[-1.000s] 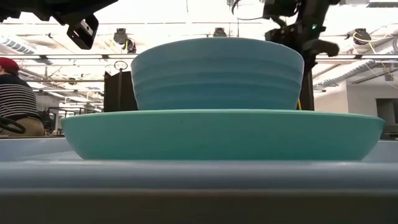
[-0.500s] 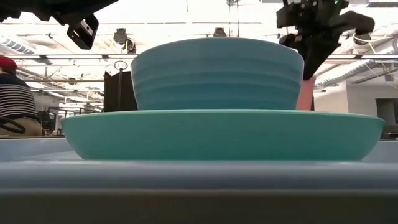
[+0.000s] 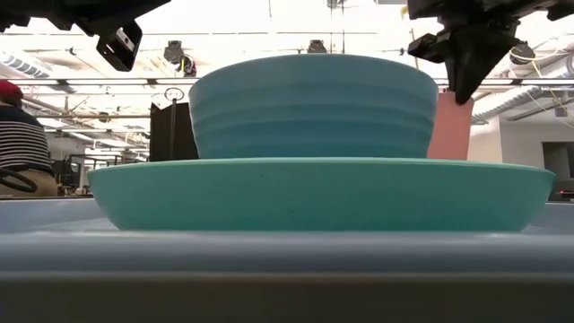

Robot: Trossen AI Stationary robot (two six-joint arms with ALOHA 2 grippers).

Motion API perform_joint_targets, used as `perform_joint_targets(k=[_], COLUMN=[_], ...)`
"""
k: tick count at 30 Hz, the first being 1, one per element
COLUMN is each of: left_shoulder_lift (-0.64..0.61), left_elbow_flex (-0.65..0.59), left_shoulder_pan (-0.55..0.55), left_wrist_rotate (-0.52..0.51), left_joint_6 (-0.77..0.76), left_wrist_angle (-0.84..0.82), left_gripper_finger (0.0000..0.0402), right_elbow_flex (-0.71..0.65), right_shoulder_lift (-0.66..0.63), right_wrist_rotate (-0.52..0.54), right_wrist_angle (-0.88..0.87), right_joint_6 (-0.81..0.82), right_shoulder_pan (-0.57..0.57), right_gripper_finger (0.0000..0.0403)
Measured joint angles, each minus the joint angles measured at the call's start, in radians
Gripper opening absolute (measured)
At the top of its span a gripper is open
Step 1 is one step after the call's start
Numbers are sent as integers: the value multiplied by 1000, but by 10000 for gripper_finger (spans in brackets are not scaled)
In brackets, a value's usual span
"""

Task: Set up tray
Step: Put the pink cup on the blue tray to the top right of the light blue plate

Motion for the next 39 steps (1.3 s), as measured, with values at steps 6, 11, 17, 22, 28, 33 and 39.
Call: perform_joint_targets(k=[6,11,17,22,28,33,39], left_shoulder_lift=[0,0,0,0,0,0,0], left_elbow_flex=[0,0,0,0,0,0,0], left_shoulder_pan=[0,0,0,0,0,0,0], left_wrist_rotate=[0,0,0,0,0,0,0], left_joint_6=[0,0,-1,-4,-5,-5,-5], left_wrist_angle=[0,-1,-8,-9,-9,-9,-9], left_gripper_finger=[33,33,33,33,33,33,33], right_elbow_flex=[0,0,0,0,0,0,-1], right_shoulder_lift=[59,85,85,85,84,84,84], right_wrist_rotate=[-22,-23,-50,-50,-50,-50,-71], right_wrist_angle=[3,8,57,62,67,74,98], right_joint_6=[21,25,32,41,41,41,42], right_shoulder_pan=[35,52,68,71,71,71,71], right_gripper_finger=[0,0,0,0,0,0,0])
